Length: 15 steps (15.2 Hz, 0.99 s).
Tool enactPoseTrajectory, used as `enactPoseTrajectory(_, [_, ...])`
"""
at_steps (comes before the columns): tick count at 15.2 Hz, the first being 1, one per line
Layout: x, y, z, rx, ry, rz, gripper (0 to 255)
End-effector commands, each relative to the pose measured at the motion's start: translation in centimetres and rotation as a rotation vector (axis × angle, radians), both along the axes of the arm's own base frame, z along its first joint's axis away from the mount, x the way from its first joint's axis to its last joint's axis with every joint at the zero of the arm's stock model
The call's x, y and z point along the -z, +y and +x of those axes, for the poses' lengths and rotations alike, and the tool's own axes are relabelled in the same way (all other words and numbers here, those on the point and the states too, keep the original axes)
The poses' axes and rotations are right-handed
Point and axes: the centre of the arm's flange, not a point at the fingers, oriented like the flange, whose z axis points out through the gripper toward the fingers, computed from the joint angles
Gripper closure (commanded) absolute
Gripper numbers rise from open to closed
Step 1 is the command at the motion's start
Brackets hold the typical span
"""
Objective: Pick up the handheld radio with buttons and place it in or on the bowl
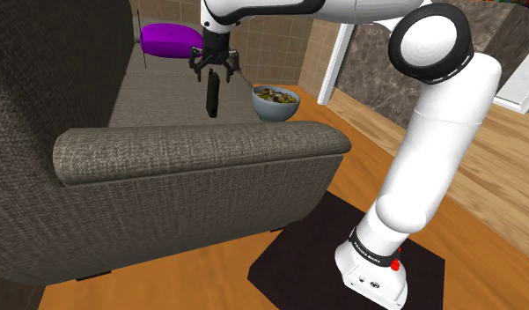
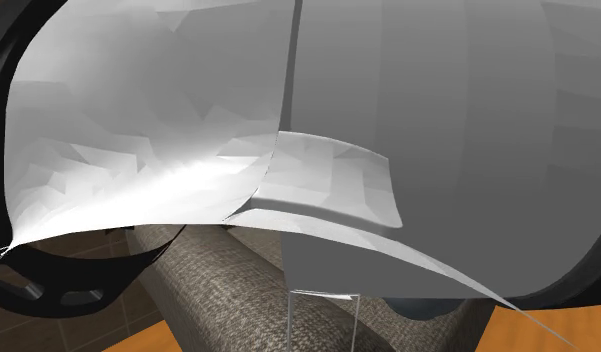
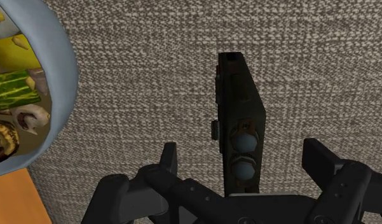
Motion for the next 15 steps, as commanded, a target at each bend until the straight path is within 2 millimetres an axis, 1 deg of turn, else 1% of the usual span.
enactPoseTrajectory(1, [0.32, -0.03, 0.01, 0.000, -0.001, 0.000, 0])
enactPoseTrajectory(7, [0.32, -0.03, 0.01, 0.000, -0.001, 0.000, 0])
enactPoseTrajectory(8, [0.32, -0.03, 0.01, 0.000, -0.001, 0.000, 255])
enactPoseTrajectory(15, [0.32, -0.03, 0.01, 0.000, -0.001, 0.000, 255])
